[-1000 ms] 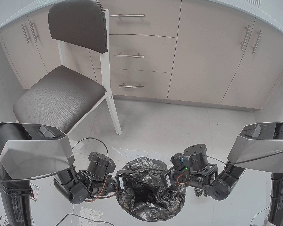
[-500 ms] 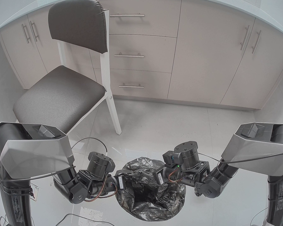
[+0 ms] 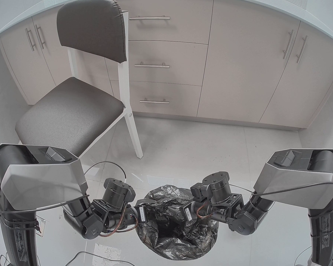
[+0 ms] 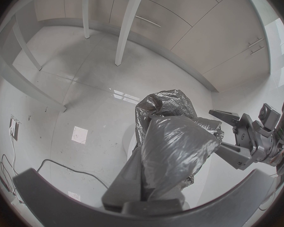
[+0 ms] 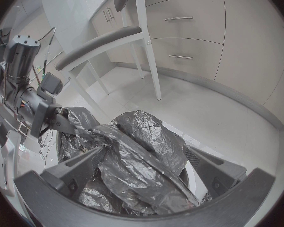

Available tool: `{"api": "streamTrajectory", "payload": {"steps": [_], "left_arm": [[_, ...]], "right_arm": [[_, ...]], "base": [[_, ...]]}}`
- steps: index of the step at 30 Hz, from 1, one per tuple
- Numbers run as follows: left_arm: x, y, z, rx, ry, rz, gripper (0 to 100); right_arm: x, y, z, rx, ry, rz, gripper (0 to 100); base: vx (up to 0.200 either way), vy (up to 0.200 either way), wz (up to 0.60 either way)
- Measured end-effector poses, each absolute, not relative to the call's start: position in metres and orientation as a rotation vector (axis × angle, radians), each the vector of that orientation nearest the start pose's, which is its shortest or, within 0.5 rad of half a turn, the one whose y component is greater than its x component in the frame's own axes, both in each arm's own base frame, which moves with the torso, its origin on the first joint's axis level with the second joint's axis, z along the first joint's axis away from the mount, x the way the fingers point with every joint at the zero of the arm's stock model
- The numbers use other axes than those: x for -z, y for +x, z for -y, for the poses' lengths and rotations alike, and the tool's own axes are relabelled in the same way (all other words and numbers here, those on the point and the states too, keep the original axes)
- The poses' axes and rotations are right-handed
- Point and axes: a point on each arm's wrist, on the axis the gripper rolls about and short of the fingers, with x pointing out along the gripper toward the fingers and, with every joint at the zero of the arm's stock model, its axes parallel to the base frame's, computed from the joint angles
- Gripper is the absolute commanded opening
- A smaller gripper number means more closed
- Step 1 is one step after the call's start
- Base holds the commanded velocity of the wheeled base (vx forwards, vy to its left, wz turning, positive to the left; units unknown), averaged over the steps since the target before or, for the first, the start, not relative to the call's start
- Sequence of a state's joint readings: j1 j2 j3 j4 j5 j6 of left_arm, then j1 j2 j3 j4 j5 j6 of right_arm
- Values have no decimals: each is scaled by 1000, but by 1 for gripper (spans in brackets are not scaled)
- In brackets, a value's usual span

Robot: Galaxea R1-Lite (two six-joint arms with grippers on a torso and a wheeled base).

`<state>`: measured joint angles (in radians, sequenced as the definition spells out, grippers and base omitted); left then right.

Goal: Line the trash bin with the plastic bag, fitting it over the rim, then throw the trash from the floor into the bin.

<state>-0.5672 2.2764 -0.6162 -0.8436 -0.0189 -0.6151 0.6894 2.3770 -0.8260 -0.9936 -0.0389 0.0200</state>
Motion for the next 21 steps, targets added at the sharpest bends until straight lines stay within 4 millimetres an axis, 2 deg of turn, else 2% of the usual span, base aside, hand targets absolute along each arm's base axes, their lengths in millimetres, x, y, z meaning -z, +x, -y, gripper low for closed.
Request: {"api": "streamTrajectory", "payload": {"steps": [16,21], "left_arm": [[29,288,177,276,-346,-874,0],[30,290,177,258,-337,-863,0]], "right_arm": [[39,352,-242,-498,-154,-496,100],[42,360,-242,-479,-155,-501,100]], "base": [[0,0,0],[0,0,0]]}}
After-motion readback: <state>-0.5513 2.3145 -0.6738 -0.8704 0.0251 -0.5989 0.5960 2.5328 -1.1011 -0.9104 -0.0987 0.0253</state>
